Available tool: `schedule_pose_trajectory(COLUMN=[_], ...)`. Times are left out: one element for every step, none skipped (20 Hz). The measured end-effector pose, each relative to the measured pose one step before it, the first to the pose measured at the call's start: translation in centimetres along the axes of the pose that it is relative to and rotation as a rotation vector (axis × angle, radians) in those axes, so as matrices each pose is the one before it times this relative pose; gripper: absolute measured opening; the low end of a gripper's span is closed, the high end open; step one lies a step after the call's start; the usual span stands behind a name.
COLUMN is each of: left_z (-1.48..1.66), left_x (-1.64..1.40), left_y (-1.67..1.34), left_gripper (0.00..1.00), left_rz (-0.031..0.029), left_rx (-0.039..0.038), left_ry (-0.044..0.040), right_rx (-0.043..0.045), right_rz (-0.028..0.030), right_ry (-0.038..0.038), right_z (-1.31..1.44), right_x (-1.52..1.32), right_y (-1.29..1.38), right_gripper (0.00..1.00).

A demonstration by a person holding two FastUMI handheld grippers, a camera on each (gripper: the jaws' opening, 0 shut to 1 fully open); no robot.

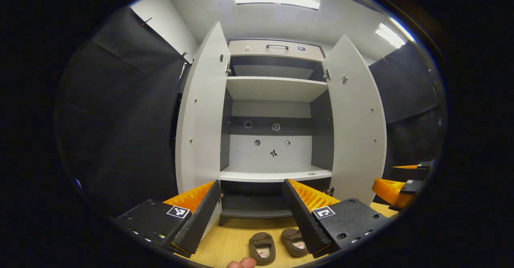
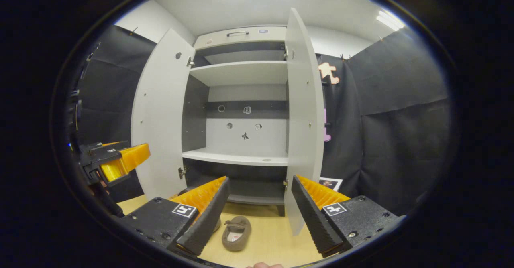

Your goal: Grab one shoe with the right hand and put it into the shoe cabinet, grab the other shoe with the left hand and put it into the shoe cabinet; then close the right door with the right hand and the left door with the left hand.

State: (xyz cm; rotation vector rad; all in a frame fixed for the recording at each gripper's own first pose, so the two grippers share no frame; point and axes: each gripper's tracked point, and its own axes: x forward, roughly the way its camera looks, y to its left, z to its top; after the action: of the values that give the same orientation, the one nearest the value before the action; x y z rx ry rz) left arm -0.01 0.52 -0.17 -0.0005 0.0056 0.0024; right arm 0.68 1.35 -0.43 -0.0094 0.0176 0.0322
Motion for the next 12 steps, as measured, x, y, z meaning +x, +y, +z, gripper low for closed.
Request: schedule_pose_trajectory(left_z=[0.038, -0.091, -0.143, -0.059, -0.045, -0.063, -0.112, -0.058, 0.037, -0.055, -0.126, -0.014], left_x=[-0.047, -0.045, -0.001, -0.078, 0.023, -0.078, -0.092, -0.081, 0.001, -0.003, 0.043, -0.048], left_y=[0.054, 0.122, 0.093, 0.056, 0.091, 0.112, 0.145, 0.228, 0.208, 0.271, 0.351, 0.263], left_gripper=[0.95, 0.95, 0.95, 0.95, 0.95, 0.95, 0.95, 0.95, 0.95, 0.95, 0.95, 0.95], left_rz=[0.00227, 0.00325, 0.00209, 0.00198, 0.00208, 0.00185, 0.00303, 0.00445, 0.00479, 0.00553, 0.00654, 0.00719], left_rx=[0.00187, 0.0006, -0.00072, -0.0022, -0.00237, -0.00132, 0.00038, 0.00213, 0.00274, 0.00149, 0.00036, 0.00152], left_ry=[-0.00029, 0.00165, 0.00229, 0.00094, 0.00109, 0.00247, 0.0019, 0.00036, 0.00059, 0.00001, -0.00035, -0.00024], right_rx=[-0.00325, -0.00411, -0.00544, -0.00517, -0.00705, -0.00693, -0.00967, -0.00749, -0.00574, -0.00218, 0.00182, 0.00148], right_rz=[0.01076, 0.01226, 0.01509, 0.02522, 0.02553, 0.02449, 0.01999, 0.0181, 0.01844, 0.01753, 0.01666, 0.0106], right_ry=[0.00728, 0.00778, 0.01086, 0.01213, 0.01518, 0.01591, 0.02595, 0.03012, 0.03549, 0.03986, 0.03827, 0.0405], right_z=[-0.195, -0.263, -0.353, -0.517, -0.593, -0.753, -0.995, -1.143, -1.459, -1.374, -1.683, -1.529], right_x=[0.287, 0.484, 0.497, 0.707, 0.81, 0.944, 1.054, 1.23, 1.092, 1.151, 1.153, 0.988], right_y=[0.334, 0.368, 0.506, 0.804, 0.736, 0.656, 0.668, 0.626, 0.675, 0.669, 0.695, 0.47], right_gripper=[0.99, 0.99, 0.99, 0.99, 0.99, 0.99, 0.99, 0.99, 0.99, 0.99, 0.99, 0.99])
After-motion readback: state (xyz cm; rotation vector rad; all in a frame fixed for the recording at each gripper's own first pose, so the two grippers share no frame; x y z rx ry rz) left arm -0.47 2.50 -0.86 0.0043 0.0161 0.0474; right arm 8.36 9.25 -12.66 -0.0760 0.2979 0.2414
